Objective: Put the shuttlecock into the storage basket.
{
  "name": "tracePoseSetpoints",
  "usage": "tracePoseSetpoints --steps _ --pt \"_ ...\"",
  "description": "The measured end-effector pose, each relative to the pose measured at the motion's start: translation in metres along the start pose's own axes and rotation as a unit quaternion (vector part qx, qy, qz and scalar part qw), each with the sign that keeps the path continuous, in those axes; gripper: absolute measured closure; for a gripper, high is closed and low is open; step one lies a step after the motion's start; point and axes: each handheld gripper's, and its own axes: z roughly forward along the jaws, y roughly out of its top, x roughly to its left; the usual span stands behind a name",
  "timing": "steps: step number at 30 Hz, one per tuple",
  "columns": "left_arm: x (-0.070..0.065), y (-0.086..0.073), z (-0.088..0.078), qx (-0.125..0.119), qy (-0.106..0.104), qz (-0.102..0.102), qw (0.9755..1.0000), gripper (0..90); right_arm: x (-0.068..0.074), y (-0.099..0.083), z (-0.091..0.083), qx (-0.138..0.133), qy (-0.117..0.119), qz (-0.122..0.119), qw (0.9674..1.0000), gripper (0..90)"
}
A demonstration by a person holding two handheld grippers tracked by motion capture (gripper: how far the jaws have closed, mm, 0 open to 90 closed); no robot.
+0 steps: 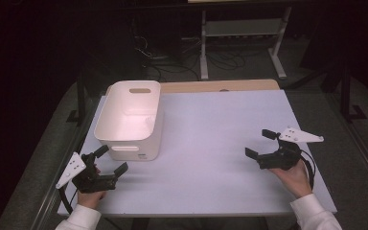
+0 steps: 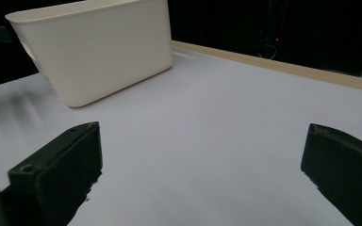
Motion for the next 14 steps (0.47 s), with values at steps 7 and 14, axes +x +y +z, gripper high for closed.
tracePoseSetpoints --steps 7,14 --pt "-0.001 0.0 0.0 0.001 0.0 -0.002 1.0 0.0 -0.002 -0.006 -0.007 -0.01 -0.015 0.004 0.9998 0.0" --pt "-0.001 0.0 0.0 0.0 -0.001 -0.005 1.0 0.0 -0.001 -0.009 -0.013 -0.023 -0.032 -0.007 0.9992 0.0"
